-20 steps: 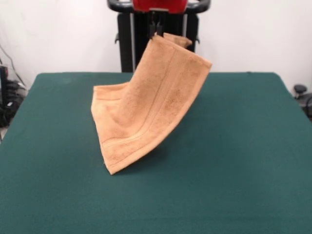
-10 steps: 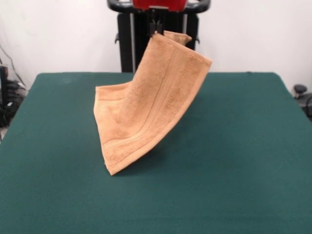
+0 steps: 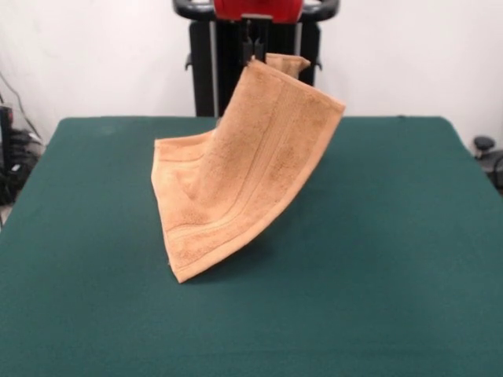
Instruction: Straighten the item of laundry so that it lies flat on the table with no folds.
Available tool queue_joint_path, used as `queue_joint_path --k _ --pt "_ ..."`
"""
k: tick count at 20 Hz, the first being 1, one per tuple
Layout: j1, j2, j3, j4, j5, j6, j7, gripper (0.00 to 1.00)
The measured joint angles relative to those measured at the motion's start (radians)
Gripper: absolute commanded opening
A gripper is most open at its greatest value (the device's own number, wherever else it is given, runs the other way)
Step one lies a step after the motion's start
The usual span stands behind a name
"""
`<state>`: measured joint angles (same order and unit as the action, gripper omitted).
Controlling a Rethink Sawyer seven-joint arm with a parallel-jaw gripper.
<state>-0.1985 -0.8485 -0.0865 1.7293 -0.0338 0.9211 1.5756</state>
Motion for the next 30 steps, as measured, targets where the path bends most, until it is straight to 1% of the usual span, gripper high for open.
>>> queue_joint_path --k 16,17,30 --pt "0.003 0.008 -0.005 0.029 0.010 -0.075 0.000 0.00" --pt "0.011 0.026 -0.012 0.030 0.009 -0.094 0.000 1.00" --pt "0.030 0.045 -0.015 0.048 0.024 -0.151 0.000 1.00"
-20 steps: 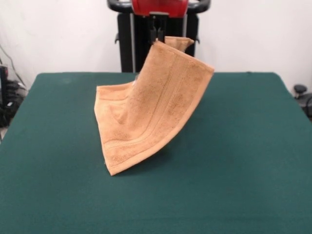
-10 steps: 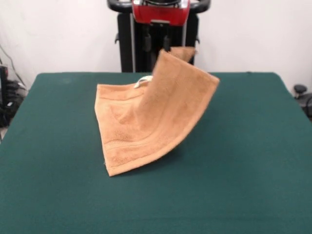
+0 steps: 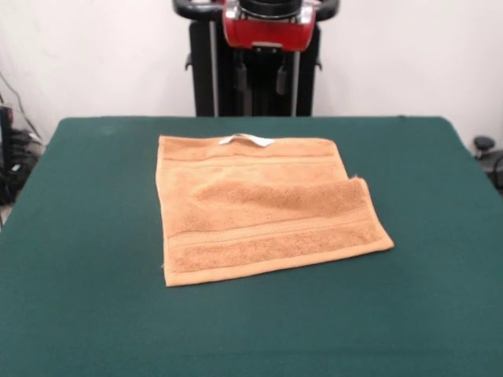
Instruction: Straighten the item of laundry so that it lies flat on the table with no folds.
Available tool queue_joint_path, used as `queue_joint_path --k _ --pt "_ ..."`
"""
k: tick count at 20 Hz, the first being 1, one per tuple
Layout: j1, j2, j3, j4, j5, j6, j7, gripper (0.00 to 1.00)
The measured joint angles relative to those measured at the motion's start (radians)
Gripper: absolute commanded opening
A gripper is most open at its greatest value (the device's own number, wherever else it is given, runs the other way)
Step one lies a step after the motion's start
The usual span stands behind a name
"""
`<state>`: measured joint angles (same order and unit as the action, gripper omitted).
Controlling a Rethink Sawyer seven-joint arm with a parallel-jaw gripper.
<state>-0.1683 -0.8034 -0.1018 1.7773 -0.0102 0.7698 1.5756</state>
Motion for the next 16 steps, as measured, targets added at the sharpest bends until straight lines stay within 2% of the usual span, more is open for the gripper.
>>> queue_joint_path --k 16 --pt "0.013 0.031 -0.016 0.009 0.032 -0.076 0.000 1.00"
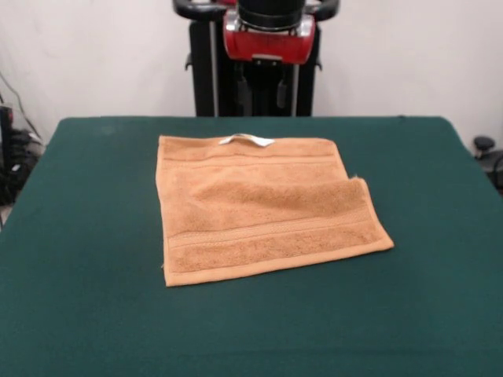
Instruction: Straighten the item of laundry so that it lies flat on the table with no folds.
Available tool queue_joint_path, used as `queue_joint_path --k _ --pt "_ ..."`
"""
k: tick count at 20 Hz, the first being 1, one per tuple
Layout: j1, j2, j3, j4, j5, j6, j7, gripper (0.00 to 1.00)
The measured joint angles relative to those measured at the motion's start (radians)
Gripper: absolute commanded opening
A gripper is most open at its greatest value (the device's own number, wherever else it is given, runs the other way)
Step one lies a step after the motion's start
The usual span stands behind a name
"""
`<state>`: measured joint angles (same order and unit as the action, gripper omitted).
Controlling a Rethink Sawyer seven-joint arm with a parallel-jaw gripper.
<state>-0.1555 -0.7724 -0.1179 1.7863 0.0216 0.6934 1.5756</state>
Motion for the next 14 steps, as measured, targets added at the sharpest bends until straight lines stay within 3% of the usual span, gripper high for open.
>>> queue_joint_path --k 14 --pt "0.163 0.077 -0.051 -0.028 0.053 0.001 0.084 1.00"
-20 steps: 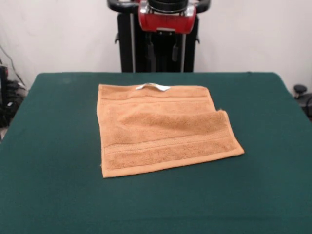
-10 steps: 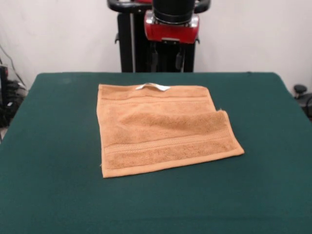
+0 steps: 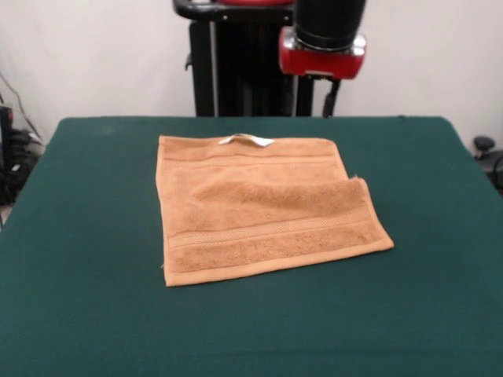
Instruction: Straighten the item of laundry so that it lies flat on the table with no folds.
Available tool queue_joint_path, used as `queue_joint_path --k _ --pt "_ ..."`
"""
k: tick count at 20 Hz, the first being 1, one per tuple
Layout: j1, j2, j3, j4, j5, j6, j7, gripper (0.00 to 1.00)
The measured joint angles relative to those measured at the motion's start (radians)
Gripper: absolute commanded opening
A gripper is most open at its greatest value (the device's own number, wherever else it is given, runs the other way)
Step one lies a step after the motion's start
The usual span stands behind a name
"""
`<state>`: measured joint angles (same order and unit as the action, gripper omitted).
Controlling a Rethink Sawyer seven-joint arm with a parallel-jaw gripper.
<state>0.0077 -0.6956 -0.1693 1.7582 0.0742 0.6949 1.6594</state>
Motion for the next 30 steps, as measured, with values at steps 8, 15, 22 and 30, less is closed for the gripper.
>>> queue_joint_path --k 8,15,22,30 --pt "0.017 0.071 -0.019 -0.094 0.001 0.031 0.048 1.00" --pt "0.011 0.133 -0.022 -0.177 0.011 0.044 0.048 1.00" --pt "0.011 0.196 -0.023 -0.244 0.034 0.044 0.048 1.00" --pt "0.020 0.280 -0.028 -0.304 0.042 0.043 0.048 1.00"
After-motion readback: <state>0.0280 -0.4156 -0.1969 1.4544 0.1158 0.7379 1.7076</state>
